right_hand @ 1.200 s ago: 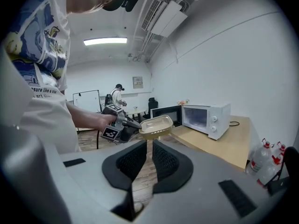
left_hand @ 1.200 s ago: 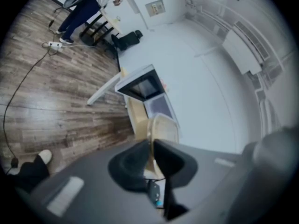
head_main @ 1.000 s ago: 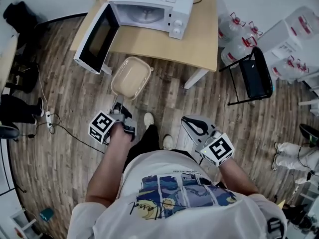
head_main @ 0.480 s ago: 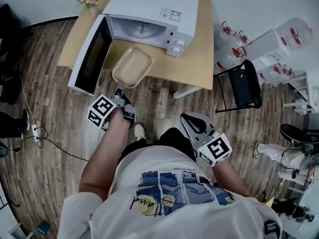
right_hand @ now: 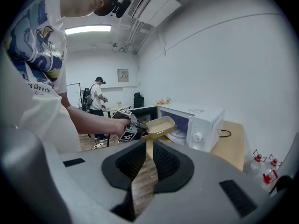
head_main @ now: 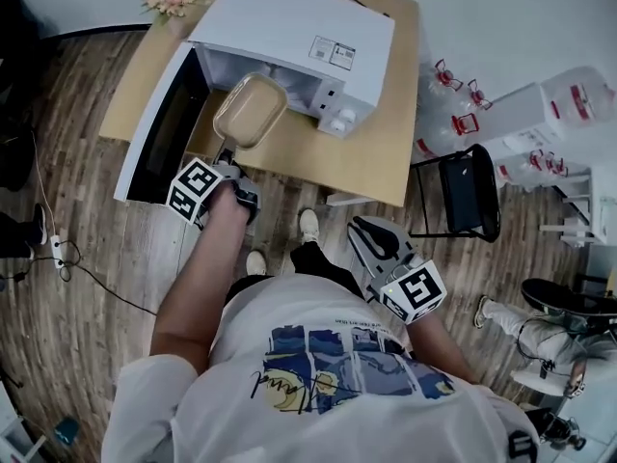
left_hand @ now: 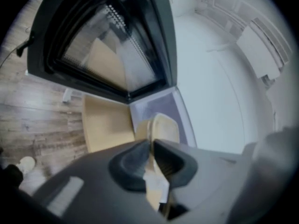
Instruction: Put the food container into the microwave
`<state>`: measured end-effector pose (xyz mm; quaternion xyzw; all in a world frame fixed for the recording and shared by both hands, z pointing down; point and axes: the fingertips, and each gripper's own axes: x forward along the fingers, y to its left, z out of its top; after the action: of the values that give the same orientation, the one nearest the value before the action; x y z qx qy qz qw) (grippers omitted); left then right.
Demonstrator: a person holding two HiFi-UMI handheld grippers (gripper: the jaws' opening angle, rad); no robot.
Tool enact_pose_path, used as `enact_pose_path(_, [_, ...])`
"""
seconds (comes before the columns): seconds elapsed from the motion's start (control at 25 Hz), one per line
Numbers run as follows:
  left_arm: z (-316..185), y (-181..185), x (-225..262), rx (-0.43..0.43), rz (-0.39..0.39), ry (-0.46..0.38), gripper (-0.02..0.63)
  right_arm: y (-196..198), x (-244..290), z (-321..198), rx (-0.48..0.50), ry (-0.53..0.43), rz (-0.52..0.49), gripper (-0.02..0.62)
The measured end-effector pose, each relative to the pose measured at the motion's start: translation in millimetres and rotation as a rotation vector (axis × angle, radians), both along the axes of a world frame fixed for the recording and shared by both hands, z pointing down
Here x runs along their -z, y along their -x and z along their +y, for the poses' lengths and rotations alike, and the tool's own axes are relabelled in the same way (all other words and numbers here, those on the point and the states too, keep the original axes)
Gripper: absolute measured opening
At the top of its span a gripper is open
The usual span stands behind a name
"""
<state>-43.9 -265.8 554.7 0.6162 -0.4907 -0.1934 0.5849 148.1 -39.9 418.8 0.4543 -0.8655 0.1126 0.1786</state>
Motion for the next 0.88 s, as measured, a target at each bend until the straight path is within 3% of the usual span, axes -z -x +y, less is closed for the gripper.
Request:
enact_pose_path(0.4, [-84.6, -40.9, -17.5, 0.116, -0.043, 0.044, 0.040, -82.6, 5.9, -82.3, 0.074, -0.008, 0.007, 0.061])
enact_pose_path(0.88, [-152.2, -77.1, -40.2, 0.210, -0.052, 0.061, 0.040, -169.3, 2.3, -119.8, 0.056, -0.002, 0.019, 0.063])
